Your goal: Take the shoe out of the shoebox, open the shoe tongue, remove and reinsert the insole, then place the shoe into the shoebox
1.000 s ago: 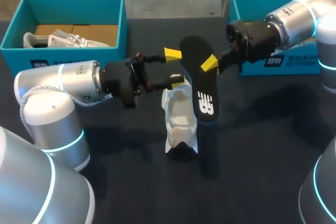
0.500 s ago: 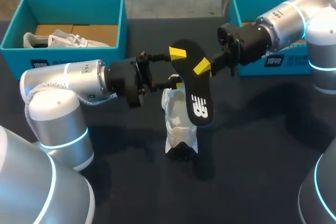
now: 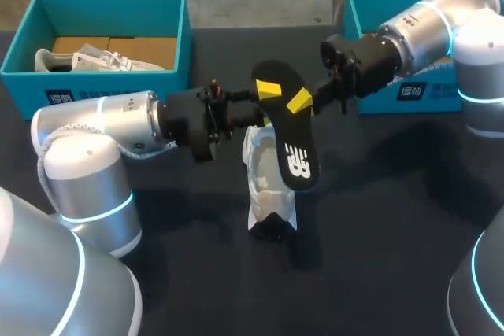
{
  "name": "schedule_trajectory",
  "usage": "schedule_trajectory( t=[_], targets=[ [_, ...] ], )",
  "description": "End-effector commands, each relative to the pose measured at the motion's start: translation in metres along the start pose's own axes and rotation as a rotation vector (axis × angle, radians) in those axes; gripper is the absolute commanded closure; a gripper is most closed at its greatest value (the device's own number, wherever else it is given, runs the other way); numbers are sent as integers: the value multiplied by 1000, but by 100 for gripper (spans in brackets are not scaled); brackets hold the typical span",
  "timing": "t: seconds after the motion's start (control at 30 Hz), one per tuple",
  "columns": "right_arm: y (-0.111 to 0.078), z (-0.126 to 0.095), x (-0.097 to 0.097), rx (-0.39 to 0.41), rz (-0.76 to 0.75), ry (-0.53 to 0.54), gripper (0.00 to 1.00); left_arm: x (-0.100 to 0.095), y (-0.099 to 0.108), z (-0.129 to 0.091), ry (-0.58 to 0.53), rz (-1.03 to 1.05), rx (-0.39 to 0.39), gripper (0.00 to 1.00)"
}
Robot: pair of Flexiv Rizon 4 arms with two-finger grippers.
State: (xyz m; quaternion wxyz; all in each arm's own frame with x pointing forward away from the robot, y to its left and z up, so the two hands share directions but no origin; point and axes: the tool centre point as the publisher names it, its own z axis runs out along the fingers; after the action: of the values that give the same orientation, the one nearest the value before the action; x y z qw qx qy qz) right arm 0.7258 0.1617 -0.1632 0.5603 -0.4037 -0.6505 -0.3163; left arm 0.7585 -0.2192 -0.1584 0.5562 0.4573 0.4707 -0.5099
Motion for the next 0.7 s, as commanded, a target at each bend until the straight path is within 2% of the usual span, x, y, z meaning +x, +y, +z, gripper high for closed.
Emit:
schedule_trajectory(
  t=[0.03,0.37,0.47,0.7],
  targets=[
    [1,-1,-1,4,0,-1,100,1,0,-1,3,1,-2,53],
    [0,-2,0,5,-1,-4,100,2,-1,-4,13,-4,-1,64],
    [1,-2,0,8,-3,-4,100,3,-1,-3,10,-8,-4,72],
    [1,-1,1,4,-6,-2,100,4,3,-1,4,-21,-23,71]
  ],
)
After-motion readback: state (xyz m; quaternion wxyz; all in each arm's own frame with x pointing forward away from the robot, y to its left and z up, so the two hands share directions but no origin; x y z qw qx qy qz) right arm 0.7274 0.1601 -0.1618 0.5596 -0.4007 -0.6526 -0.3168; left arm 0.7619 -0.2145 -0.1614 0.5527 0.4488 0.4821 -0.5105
